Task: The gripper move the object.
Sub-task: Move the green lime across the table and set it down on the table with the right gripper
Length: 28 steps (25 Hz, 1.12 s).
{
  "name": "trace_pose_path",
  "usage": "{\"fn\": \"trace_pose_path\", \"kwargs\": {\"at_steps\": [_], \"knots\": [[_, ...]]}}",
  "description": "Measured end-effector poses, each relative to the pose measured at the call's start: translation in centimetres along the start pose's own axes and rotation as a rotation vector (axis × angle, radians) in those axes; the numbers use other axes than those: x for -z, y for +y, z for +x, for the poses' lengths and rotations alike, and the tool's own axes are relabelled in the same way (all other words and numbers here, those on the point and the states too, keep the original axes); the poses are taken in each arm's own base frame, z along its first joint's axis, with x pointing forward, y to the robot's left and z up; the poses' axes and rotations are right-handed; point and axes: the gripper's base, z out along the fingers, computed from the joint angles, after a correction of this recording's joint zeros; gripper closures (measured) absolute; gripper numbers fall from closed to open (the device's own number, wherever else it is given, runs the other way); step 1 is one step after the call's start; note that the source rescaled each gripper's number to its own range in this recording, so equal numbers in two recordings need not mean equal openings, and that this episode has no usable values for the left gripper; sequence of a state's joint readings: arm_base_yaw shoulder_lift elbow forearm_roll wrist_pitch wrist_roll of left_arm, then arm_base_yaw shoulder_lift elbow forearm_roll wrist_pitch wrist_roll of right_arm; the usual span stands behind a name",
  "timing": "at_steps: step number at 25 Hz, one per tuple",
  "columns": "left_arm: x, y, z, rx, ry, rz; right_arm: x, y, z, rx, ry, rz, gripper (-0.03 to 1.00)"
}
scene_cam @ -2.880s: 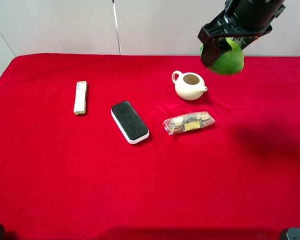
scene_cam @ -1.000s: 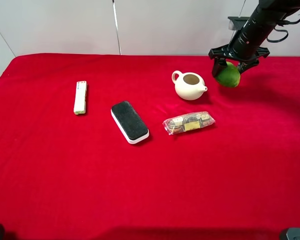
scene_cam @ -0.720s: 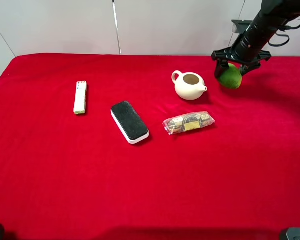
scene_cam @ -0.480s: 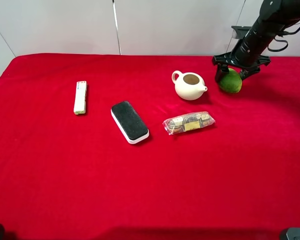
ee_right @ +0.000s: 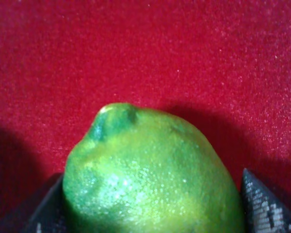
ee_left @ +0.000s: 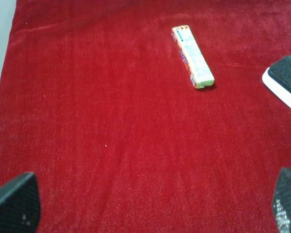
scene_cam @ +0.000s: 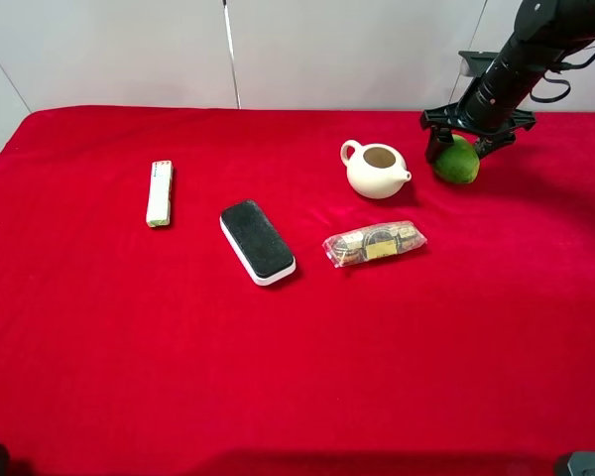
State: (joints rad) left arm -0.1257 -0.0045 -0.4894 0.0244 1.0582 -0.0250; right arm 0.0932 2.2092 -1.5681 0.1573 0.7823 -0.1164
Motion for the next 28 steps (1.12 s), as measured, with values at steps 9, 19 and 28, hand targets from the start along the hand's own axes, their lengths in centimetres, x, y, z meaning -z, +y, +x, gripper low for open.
{"fn": "trace_pose_path", "kwargs": {"at_steps": [9,19,28], "knots": [[0.0,0.0,0.0,0.0,0.0,0.0,0.0,0.0,-0.1,-0.002,-0.009,0.0,0.44],[0.0,0.0,0.0,0.0,0.0,0.0,2.1,0.3,-0.3,0.002,-0.034,-0.002,0.44],[0.0,0.0,0.0,0.0,0.0,0.0,7.5,1.0,0.0,0.016,-0.044,-0.014,0.02]]}}
